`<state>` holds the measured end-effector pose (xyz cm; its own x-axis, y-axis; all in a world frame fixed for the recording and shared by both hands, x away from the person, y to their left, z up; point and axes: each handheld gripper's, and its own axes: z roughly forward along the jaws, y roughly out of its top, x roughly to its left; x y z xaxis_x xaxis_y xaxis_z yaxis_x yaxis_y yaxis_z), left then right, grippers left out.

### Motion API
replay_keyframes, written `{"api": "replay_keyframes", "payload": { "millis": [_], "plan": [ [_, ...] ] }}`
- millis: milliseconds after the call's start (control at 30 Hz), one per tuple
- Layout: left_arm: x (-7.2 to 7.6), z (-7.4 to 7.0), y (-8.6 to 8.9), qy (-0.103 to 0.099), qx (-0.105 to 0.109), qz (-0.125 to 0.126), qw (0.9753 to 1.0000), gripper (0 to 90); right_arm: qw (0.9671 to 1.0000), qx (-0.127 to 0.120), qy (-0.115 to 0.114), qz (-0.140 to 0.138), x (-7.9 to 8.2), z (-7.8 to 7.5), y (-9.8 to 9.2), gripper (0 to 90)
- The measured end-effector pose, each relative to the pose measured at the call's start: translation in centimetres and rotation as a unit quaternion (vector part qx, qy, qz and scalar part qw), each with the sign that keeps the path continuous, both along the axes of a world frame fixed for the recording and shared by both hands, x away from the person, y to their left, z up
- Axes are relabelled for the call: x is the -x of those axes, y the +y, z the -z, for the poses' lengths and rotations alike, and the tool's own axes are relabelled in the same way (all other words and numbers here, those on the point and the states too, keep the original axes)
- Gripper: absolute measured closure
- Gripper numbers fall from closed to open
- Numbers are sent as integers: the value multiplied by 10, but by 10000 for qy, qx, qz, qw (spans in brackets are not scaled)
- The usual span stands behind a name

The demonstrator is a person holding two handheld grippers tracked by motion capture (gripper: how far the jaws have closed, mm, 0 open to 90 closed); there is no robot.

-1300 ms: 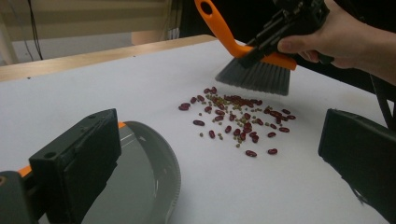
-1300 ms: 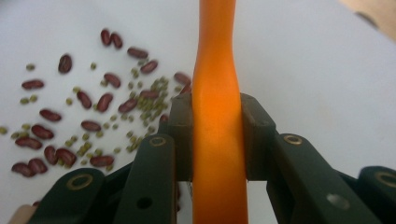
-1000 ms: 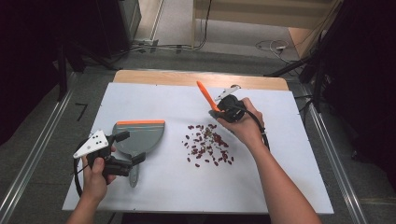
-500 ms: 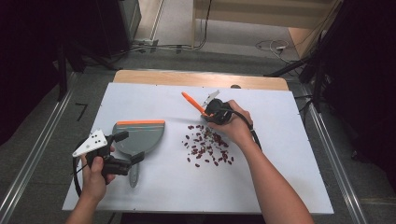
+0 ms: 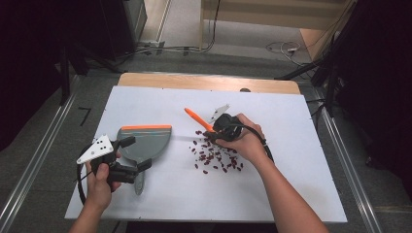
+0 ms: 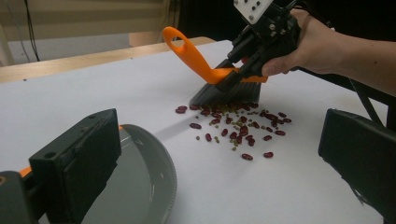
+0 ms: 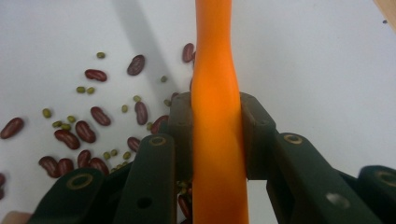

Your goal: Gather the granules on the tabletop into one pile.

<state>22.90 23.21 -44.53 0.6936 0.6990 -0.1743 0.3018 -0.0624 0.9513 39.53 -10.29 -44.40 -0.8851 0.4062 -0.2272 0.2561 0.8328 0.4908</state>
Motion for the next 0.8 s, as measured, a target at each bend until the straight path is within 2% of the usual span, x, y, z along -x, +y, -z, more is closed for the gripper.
{"api": "replay_keyframes", "payload": {
  "millis": [67,133,200,300,433,500,600,733,800],
  "plan": [
    [0,-1,0,-5,-7,-8,10000,0,10000,26,12,-66,1,-2,-1,692],
    [0,-1,0,-6,10,-15,10000,0,10000,-22,45,-20,2,-4,-3,692],
    [0,-1,0,-15,4,-11,10000,0,9999,-76,-99,5,-1,-7,-4,692],
    [1,-1,0,-15,-23,-10,10000,0,9996,-201,-168,79,-10,-12,-4,691],
    [0,-1,0,-19,-11,-23,10000,0,9994,-139,-321,-24,-23,-12,7,691],
    [0,-1,1,-10,-21,-20,10000,0,9988,-29,-482,-119,-30,-10,14,691],
    [-1,0,1,-10,-15,-26,10000,0,9985,43,-535,-131,-38,-5,25,691],
    [-1,1,1,15,-46,-22,10000,0,9985,127,-406,-330,-38,0,42,691],
    [-1,1,1,15,-44,-15,10000,0,9986,136,-358,-353,-36,1,44,691]
  ]
}}
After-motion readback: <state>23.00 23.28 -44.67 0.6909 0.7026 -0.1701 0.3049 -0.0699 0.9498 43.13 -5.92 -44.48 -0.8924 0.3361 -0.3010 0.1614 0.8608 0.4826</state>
